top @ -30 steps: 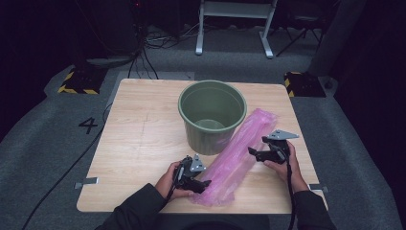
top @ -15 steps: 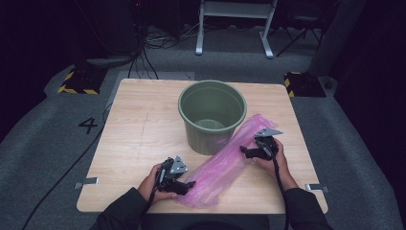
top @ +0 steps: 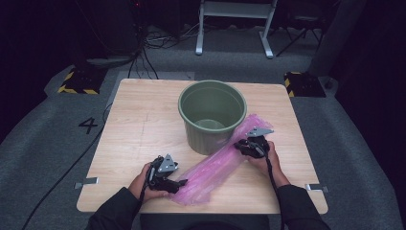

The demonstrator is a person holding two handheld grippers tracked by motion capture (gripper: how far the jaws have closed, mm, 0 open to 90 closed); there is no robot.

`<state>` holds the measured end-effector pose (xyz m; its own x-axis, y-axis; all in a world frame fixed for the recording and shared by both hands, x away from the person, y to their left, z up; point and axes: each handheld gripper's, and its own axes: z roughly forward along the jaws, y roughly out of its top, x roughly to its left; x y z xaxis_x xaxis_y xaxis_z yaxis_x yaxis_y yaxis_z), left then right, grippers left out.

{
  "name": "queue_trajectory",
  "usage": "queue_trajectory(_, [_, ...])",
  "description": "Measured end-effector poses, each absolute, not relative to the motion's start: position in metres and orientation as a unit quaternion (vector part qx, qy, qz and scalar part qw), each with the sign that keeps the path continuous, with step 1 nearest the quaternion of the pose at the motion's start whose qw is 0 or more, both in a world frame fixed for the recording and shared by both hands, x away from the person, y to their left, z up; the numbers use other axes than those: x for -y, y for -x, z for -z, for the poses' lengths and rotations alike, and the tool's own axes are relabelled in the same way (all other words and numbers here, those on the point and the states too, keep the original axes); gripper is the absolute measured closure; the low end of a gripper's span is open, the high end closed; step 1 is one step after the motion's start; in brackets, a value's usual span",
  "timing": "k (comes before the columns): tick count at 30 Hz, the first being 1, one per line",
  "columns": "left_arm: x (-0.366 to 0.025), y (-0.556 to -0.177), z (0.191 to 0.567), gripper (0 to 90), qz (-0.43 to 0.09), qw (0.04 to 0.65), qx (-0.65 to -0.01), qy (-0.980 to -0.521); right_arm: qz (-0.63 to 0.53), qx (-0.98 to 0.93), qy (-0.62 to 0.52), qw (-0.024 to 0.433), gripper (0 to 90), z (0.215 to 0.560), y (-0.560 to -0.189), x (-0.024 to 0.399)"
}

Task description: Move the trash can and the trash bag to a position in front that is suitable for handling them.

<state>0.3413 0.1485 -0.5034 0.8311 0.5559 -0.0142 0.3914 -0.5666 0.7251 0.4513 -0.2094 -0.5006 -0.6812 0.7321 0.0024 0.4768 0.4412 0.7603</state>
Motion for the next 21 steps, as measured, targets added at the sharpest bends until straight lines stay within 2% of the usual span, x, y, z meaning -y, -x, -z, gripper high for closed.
queue_trajectory(10, [-0.147, -0.344, 0.503, 22.3, -0.109, 0.377, -0.271, -0.879, -0.406, -0.823, -0.355, 0.18, 89.4, 0.5, -0.449, 0.214])
queue_trajectory(21, [-0.147, -0.345, 0.503, 21.3, -0.111, 0.375, -0.276, -0.878, -0.445, -0.803, -0.332, 0.216, 90.0, 0.482, -0.436, 0.222])
